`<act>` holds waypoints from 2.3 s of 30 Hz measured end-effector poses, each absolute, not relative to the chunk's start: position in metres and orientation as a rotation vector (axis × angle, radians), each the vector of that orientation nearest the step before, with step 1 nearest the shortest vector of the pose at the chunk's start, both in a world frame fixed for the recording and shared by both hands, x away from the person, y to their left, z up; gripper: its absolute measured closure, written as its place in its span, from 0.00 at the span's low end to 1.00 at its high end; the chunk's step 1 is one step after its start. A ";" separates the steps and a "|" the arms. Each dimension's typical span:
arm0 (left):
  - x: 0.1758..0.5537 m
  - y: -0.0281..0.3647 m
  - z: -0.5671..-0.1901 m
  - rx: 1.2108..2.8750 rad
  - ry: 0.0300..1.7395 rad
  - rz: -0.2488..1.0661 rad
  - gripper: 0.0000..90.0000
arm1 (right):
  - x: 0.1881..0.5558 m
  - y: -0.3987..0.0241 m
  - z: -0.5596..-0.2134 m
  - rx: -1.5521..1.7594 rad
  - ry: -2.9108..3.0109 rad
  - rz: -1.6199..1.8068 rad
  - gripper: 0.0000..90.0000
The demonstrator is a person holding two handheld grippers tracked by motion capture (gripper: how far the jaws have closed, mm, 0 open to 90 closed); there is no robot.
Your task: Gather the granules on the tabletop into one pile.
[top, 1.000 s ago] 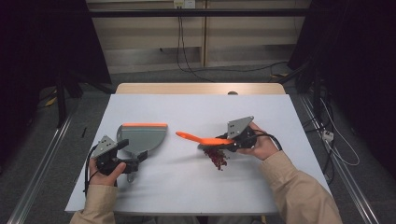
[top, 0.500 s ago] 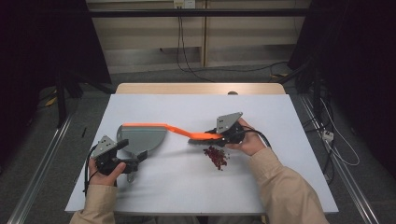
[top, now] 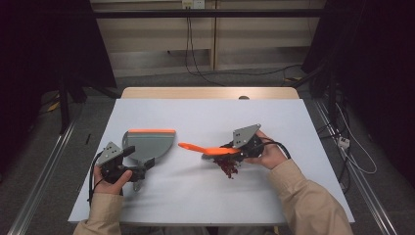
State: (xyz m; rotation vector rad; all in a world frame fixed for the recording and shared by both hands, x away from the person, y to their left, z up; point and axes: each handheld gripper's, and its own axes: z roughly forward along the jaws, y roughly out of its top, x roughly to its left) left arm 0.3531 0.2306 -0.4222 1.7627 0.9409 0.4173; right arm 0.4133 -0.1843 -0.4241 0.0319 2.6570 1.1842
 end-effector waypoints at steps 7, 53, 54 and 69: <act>0.352 0.231 -0.422 1.762 0.941 0.419 0.07 | 0.407 -0.187 -0.424 0.070 2.653 1.206 0.79; 0.351 0.223 -0.420 1.778 0.914 0.419 0.07 | 0.351 -0.177 -0.430 1.401 1.922 0.984 0.79; 0.350 0.223 -0.420 1.778 0.915 0.419 0.07 | 0.350 -0.175 -0.430 1.425 1.911 0.998 0.79; 0.349 0.223 -0.419 1.777 0.910 0.424 0.07 | 0.345 -0.158 -0.430 1.436 1.881 1.002 0.79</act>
